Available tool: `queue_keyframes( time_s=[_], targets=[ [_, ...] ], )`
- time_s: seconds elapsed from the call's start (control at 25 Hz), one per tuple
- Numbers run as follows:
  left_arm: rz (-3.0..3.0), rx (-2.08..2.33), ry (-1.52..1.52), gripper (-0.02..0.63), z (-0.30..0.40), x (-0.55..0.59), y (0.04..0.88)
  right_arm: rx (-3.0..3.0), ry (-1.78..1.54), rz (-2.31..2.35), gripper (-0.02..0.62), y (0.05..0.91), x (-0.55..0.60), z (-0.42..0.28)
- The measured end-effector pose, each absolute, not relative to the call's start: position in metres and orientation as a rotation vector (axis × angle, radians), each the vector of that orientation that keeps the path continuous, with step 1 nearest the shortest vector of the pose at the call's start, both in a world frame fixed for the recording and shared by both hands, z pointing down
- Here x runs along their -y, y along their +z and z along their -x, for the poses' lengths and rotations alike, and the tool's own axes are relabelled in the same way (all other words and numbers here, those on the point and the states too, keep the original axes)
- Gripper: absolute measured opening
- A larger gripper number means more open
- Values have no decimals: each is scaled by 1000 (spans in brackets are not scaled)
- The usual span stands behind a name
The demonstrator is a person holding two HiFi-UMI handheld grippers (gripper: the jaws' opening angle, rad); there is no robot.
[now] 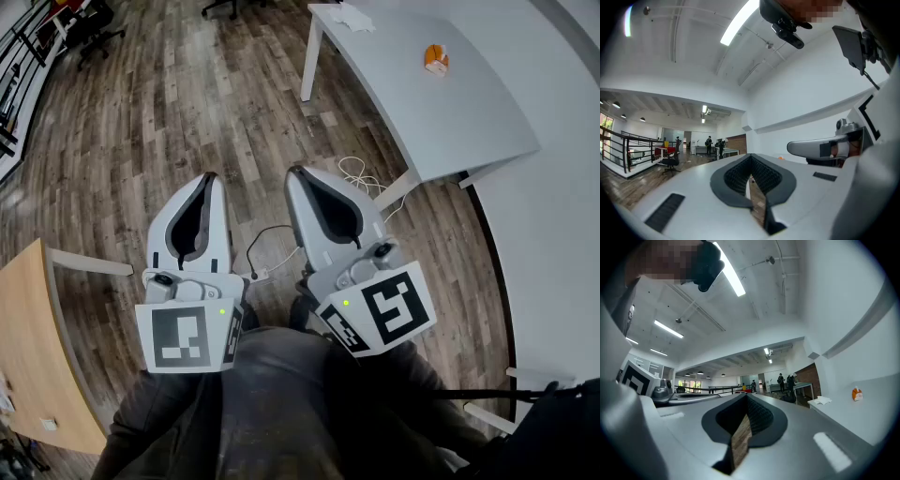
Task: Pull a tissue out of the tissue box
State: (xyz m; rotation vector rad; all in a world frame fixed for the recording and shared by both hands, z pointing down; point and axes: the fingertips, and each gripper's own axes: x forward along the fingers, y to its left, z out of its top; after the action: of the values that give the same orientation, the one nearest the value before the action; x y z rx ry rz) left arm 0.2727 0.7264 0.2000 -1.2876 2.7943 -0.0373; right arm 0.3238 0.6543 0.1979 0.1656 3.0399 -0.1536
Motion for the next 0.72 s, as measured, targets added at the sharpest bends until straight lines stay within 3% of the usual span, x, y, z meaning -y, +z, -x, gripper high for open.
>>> queue_keyframes(
  time_s=[0.72],
  targets=[
    [1181, -2906, -87, 0, -244, -678, 222, -3045, -267, -298, 2, 218, -595, -288]
  ],
)
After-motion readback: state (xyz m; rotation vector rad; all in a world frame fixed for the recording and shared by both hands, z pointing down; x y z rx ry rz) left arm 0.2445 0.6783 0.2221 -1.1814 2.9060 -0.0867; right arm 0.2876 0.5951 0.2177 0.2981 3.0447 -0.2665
